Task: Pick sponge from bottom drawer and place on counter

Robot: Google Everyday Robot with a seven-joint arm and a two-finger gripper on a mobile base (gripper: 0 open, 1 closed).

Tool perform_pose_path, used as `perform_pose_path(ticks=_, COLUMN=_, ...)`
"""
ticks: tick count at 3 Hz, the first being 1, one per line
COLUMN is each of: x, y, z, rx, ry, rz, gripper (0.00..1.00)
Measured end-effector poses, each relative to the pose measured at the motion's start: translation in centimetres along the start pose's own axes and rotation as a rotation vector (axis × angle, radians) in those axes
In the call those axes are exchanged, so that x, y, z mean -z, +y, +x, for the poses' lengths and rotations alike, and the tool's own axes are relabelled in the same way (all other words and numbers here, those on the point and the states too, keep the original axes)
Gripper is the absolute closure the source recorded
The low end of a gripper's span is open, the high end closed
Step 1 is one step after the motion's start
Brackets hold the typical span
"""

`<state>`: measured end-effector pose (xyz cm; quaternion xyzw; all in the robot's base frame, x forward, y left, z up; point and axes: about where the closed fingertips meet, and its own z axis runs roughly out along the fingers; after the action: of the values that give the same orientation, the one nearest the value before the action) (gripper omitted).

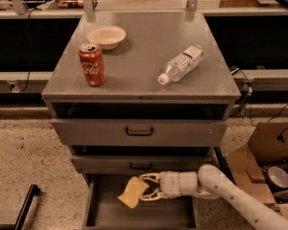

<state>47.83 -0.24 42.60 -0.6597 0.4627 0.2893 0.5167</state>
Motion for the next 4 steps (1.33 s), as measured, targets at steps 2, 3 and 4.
perform_pose_path(ticks=2, x=8.1, y=2.4, z=-14.8, rx=0.055, ry=0.031, rz=-0.060, gripper=1.00)
perform_pose_path(ticks=3, x=10.4, y=1.4, z=-20.7, rx=0.058, ry=0.062, rz=-0.139, gripper=1.00)
perform_pose_path(ticks=4, x=12.9, y=-1.0, z=-25.0, rx=0.029, ry=0.117, rz=-0.203, gripper=1.00)
